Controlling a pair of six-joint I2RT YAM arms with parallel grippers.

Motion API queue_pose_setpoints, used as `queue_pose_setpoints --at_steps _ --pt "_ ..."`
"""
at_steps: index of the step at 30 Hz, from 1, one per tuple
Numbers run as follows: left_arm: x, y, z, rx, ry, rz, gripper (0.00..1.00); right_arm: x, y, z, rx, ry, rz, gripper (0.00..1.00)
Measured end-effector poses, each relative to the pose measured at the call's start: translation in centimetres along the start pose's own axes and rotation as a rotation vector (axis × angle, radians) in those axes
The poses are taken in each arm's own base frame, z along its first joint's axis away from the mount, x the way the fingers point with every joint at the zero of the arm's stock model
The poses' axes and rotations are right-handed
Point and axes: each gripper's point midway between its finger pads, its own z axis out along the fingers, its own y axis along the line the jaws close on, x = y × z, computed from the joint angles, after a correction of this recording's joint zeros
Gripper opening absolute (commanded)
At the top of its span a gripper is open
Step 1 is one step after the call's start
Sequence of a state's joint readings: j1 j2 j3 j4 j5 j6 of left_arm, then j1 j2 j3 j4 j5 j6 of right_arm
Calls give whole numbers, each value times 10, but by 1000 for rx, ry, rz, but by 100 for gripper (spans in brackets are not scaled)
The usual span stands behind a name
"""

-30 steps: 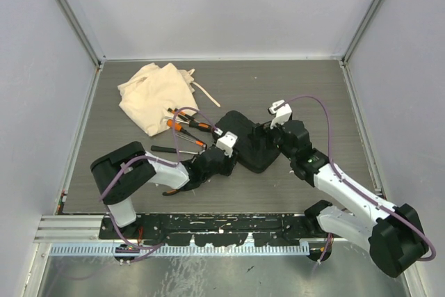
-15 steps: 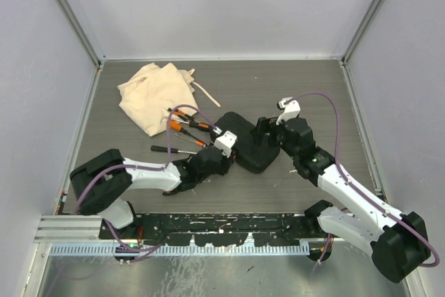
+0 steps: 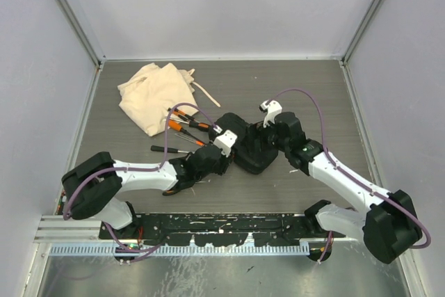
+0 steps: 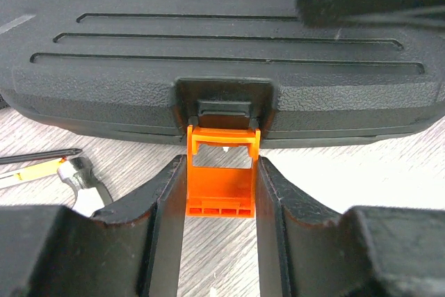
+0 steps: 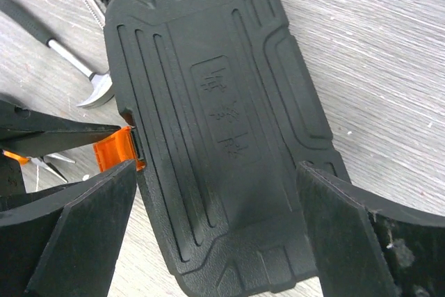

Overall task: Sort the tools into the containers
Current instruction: Open the storage box at the center of the board.

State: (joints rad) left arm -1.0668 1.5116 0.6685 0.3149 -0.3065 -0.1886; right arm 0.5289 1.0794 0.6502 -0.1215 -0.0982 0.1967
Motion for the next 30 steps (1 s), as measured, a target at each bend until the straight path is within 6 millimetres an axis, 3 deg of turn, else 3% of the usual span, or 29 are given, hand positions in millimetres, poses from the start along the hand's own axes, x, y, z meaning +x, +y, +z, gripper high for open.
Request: queue_pose_setpoints --at_steps 11,30 --pt "-32 -5 -8 22 -65 -26 8 -17 14 13 -98 -82 -91 100" --pt "-34 -7 -8 30 -63 -26 8 -1 4 34 -74 -14 -143 100"
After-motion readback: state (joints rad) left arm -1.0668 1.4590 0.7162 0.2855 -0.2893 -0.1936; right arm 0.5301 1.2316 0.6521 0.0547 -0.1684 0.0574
